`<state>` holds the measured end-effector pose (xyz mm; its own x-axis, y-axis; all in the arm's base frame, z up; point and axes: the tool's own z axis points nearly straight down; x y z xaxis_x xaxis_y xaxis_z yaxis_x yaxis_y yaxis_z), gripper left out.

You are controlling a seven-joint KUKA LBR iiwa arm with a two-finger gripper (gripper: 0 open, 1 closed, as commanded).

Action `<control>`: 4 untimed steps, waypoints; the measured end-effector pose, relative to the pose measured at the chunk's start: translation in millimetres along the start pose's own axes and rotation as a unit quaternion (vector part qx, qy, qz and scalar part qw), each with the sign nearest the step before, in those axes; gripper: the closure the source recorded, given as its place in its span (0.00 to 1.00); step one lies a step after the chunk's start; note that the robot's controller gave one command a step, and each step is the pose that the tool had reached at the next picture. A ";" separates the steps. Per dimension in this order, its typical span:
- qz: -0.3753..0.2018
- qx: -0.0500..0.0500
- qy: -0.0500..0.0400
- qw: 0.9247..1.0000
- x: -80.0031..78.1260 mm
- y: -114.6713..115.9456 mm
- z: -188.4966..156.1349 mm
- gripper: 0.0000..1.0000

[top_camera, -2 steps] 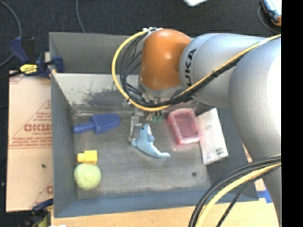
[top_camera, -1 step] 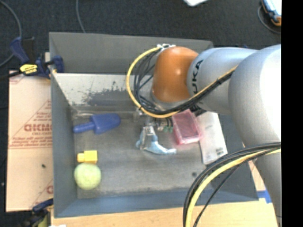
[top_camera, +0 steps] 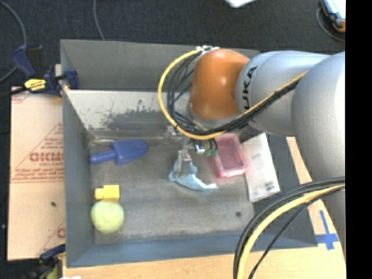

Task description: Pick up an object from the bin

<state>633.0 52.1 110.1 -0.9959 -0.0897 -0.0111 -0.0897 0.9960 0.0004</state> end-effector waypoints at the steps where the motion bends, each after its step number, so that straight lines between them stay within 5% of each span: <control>1: -0.043 0.001 0.008 0.999 16.8 -71.8 33.0 0.00; 2: 0.033 0.000 -0.004 0.999 0.3 -62.0 39.0 0.00; 3: 0.002 -0.001 0.005 1.000 -8.9 -118.0 38.1 0.00; 4: 0.018 -0.008 0.003 1.000 -7.8 -130.1 38.2 0.00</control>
Offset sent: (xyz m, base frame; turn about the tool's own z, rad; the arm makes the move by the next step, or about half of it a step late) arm 0.0039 -0.0614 -0.0401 0.0682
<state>652.8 -76.7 72.0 -0.9985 -0.0537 -0.0056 -0.0538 0.9984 0.0172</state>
